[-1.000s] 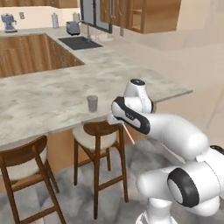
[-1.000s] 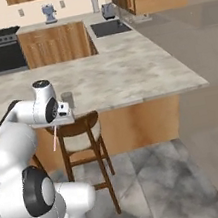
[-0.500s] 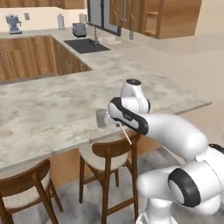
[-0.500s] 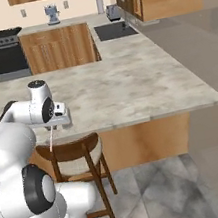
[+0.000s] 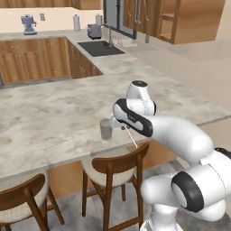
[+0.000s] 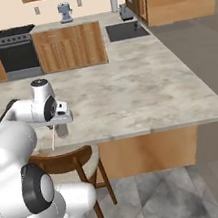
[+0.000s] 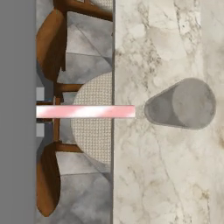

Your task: Take a straw from the drawer in front and place it inside the glass cup on the dining counter.

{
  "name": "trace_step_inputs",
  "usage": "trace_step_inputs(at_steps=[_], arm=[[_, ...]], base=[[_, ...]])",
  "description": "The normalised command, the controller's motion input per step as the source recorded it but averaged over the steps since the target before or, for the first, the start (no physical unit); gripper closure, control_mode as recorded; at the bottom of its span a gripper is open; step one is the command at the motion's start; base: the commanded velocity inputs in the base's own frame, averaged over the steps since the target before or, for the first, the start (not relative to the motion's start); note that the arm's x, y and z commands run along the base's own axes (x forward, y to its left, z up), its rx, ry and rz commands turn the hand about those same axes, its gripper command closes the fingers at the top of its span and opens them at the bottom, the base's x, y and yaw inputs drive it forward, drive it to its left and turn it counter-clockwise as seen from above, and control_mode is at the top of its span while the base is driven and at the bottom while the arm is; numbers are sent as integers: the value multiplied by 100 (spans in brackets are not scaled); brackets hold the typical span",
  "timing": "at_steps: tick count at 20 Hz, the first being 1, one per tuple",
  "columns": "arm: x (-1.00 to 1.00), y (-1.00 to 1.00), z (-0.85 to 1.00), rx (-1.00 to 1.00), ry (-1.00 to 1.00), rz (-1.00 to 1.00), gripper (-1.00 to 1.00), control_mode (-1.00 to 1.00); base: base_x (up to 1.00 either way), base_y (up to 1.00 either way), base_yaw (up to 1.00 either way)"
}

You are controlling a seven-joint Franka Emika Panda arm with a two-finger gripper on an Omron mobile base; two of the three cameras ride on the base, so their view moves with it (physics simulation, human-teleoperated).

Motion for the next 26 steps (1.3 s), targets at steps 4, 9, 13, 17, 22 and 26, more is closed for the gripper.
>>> trace_step_inputs(at_steps=[4, 9, 13, 17, 22, 26], arm=[[0, 0, 0, 0, 0, 0, 100, 100], [4, -3, -1, 0, 0, 1, 100, -100], [14, -6, 13, 15, -14, 9, 100, -100], [61, -7, 31, 27, -9, 13, 100, -100], [79, -3, 29, 38, -2, 25, 100, -100], [84, 0, 56, 45, 0, 30, 100, -100]], base=[[21, -8, 8], [20, 0, 0], [0, 0, 0], [0, 0, 0], [0, 0, 0], [0, 0, 0]])
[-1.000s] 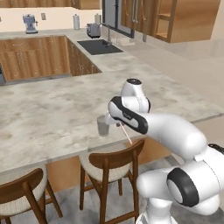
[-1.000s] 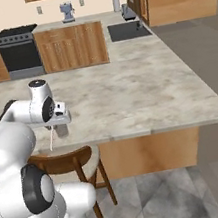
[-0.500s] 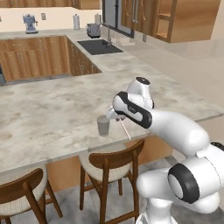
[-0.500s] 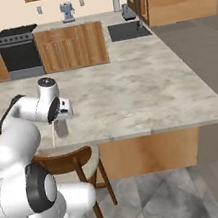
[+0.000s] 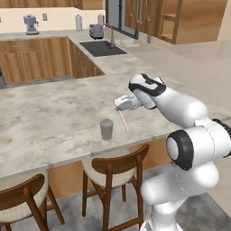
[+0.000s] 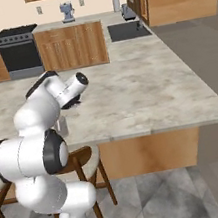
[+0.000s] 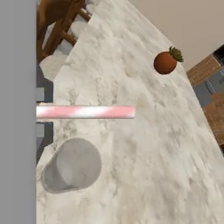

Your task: Take a straw from the drawer in front and place it inside the glass cup on the dining counter.

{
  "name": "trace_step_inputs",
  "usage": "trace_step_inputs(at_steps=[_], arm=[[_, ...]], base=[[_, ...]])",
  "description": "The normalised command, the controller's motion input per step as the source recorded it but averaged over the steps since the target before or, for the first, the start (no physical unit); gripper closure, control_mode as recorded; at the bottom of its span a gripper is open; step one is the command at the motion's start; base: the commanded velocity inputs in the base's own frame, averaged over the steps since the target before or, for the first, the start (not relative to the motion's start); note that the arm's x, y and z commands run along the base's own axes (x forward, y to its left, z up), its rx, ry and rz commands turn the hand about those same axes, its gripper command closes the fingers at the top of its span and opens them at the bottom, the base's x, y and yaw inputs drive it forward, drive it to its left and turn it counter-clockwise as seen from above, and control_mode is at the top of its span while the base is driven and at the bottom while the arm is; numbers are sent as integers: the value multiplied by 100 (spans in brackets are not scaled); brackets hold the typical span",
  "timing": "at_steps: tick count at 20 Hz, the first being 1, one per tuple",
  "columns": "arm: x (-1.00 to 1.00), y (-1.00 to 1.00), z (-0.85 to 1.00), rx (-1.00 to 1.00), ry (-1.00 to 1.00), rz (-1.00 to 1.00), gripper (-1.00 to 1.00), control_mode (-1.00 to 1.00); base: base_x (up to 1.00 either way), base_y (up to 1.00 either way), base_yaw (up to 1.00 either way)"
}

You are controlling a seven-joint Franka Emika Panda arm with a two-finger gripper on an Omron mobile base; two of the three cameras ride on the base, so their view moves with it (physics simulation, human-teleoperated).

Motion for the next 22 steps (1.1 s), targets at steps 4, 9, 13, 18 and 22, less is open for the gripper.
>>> trace_step_inputs(at_steps=[4, 9, 13, 18, 22], arm=[[50, 5, 46, 28, -2, 21, 100, -100], [70, 12, -1, 15, -10, 23, 100, -100], [37, 29, -25, 3, -17, 26, 100, -100], [-2, 5, 7, 12, -15, 18, 100, -100], [0, 18, 2, 18, -6, 11, 100, -100]], base=[[0, 0, 0], [0, 0, 0], [0, 0, 0], [0, 0, 0], [0, 0, 0]])
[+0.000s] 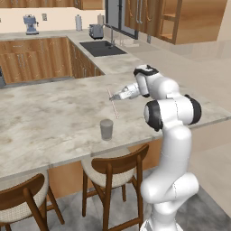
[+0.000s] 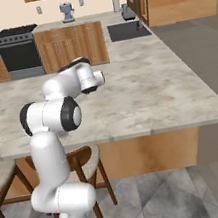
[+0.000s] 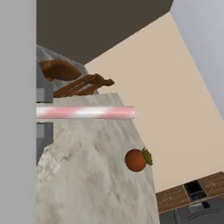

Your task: Take a straw from the drawer in front and place it inside the glass cup on the dining counter.

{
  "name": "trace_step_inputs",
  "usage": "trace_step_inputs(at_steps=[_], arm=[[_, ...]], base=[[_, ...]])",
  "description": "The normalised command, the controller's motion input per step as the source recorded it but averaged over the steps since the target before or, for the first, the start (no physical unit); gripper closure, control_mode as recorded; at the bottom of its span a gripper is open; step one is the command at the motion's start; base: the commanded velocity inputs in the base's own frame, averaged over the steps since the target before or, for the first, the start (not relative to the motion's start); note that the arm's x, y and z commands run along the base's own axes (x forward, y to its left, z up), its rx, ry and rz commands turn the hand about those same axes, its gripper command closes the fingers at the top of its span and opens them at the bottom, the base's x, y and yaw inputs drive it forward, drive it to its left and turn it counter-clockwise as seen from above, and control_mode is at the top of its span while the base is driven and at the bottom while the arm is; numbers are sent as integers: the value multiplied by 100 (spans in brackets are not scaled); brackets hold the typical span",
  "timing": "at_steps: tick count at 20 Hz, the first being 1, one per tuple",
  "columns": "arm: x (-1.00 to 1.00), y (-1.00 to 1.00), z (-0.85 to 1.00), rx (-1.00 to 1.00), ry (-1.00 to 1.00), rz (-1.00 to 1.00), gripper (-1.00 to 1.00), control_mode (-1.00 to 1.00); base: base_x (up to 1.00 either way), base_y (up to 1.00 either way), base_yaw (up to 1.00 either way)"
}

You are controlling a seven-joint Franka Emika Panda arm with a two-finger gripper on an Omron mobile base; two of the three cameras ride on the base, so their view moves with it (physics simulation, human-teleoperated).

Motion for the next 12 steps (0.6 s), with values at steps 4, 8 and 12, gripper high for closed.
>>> trace_step_inputs(at_steps=[4, 8, 12], arm=[[0, 38, 0, 18, -7, 7, 100, -100], [-2, 4, -8, 17, -4, 7, 100, -100], [0, 3, -1, 9, -5, 6, 100, -100]], base=[[0, 0, 0], [0, 0, 0], [0, 0, 0]])
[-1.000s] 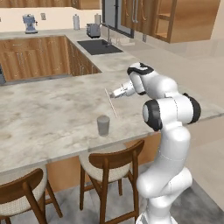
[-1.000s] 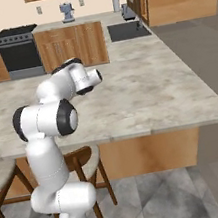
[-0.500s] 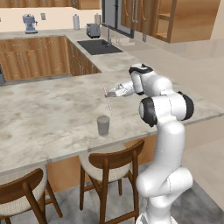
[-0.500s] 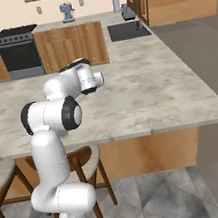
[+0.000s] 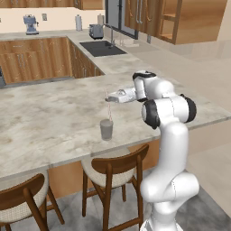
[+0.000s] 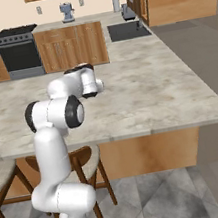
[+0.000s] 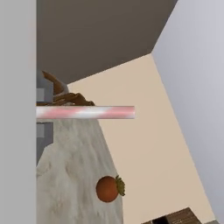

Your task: Take a straw from the drawer in front and place it inside the glass cup on the dining counter.

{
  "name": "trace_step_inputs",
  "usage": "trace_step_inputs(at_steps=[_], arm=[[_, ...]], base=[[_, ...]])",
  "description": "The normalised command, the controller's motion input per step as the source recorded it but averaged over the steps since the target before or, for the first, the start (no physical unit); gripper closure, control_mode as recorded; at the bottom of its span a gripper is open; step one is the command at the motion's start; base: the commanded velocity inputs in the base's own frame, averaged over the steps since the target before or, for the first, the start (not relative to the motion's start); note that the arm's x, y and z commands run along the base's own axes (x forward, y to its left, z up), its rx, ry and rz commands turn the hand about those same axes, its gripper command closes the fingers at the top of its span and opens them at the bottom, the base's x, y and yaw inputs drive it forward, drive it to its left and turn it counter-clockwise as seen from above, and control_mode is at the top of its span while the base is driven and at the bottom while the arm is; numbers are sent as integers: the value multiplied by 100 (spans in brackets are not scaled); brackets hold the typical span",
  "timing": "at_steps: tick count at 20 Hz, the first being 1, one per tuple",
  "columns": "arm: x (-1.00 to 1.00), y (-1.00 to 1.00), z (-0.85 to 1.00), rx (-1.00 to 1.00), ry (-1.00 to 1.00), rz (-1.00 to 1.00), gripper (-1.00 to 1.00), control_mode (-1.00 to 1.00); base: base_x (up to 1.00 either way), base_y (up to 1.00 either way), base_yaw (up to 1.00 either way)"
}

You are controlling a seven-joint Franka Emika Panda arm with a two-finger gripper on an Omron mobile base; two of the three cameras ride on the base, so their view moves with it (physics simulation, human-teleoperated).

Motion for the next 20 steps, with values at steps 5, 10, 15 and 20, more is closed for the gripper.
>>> trace_step_inputs(at_steps=[5, 10, 15, 20], arm=[[6, 7, -11, 2, -9, 9, 100, -100], [7, 0, -31, 0, -6, 14, 100, -100], [22, 1, -24, 0, -2, 13, 100, -100], [16, 1, -13, 0, -6, 11, 100, -100]], base=[[0, 0, 0], [0, 0, 0], [0, 0, 0], [0, 0, 0]])
